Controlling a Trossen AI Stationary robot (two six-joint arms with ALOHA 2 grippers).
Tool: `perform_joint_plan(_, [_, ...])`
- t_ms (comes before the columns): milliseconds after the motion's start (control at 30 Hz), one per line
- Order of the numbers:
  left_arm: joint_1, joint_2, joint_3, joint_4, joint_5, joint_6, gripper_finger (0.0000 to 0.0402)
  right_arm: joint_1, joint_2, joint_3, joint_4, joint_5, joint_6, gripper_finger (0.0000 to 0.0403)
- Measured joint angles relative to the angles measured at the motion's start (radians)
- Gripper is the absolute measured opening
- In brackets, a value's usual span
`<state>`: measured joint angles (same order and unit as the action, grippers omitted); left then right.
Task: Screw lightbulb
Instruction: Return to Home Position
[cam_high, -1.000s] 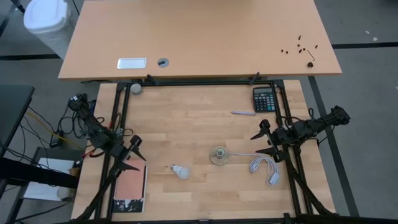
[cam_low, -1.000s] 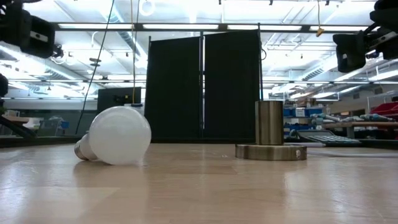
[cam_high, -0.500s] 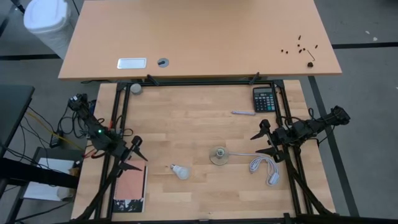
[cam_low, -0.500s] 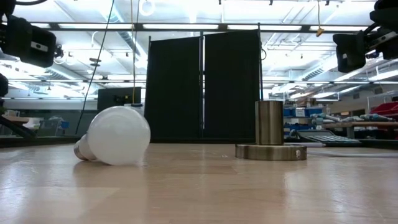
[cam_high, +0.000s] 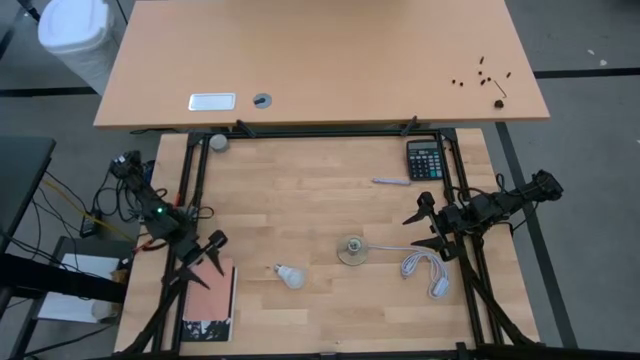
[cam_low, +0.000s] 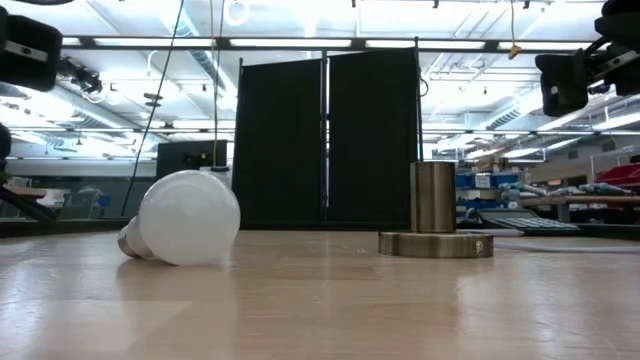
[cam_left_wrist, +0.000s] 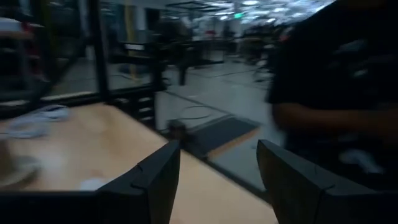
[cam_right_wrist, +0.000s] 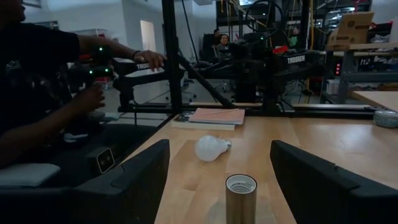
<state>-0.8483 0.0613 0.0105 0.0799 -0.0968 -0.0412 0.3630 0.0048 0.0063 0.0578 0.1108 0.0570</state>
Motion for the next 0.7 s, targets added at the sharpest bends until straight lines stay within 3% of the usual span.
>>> perform_joint_plan(133, [0.056,-0.016,0.0,0.004,0.107,-0.062,0.0219,0.0,0.0,0.0,0.0,0.0,0.0,0.0288])
perform_joint_plan(300, [0.162,-0.045,0.0,0.0,0.11,-0.06,0.0219,0.0,0.0,0.0,0.0,0.0,0.0,0.0288])
perform_joint_plan(367, [0.207,-0.056,0.0,0.024,0.106,0.024,0.0219,0.0,0.0,0.0,0.0,0.0,0.0,0.0288])
perform_joint_plan(500, [0.297,-0.059,0.0,0.158,0.032,0.429,0.0219,0.0,0.0,0.0,0.0,0.0,0.0,0.0288])
perform_joint_plan(600, [0.334,-0.059,0.0,0.247,-0.038,0.505,0.0219,0.0,0.0,0.0,0.0,0.0,0.0,0.0288])
perform_joint_plan(700, [0.365,-0.06,0.002,0.277,-0.168,0.474,0.0219,0.0,0.0,0.0,0.0,0.0,0.0,0.0288])
